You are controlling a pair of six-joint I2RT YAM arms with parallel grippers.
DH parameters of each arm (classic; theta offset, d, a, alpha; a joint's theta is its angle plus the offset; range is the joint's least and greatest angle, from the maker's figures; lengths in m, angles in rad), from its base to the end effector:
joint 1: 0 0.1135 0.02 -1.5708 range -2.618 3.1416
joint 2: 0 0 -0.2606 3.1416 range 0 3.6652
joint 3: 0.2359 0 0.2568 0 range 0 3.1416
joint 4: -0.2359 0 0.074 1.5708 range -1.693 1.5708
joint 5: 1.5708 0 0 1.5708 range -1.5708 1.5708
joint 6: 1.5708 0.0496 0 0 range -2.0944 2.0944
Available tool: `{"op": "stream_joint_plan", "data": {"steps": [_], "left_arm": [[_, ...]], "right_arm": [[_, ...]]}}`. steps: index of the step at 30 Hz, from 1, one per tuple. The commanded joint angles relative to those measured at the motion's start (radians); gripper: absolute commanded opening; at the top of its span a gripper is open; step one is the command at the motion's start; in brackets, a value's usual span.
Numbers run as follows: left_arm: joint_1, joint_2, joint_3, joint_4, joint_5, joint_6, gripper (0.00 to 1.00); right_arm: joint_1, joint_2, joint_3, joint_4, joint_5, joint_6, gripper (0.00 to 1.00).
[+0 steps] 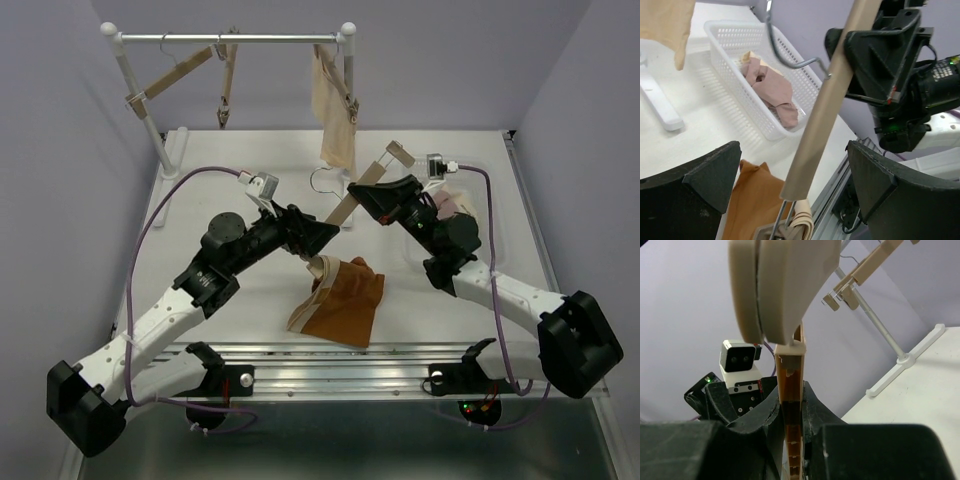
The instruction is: Remove the underwear clipped to the hanger
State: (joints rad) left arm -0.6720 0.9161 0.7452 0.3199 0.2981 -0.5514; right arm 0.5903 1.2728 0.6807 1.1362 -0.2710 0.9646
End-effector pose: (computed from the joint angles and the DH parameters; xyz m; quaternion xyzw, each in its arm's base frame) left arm 0.1769 -0.1593 0.3549 0.1512 0.6373 -0.5097 0.5578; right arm 0.2322 0.1715 0.3361 -0.0251 0.5000 0.6527 0.5686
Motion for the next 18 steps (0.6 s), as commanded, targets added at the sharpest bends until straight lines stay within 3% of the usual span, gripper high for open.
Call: {"op": "stream_joint_plan", "data": {"steps": [1,18], "left_arm": [[0.006,-0.040,0.006,-0.070,-0.037,0.031,0.99],[0.029,-0.088,-0.029,-0.131,-0.014,0.004,0.99]], "right_arm": [[-0.001,-0.042,0.010,-0.006,0.036,-0.020,0.01],[-0.001,-0.006,0.079,-0.032,0.058,-0.090,0.01]]}}
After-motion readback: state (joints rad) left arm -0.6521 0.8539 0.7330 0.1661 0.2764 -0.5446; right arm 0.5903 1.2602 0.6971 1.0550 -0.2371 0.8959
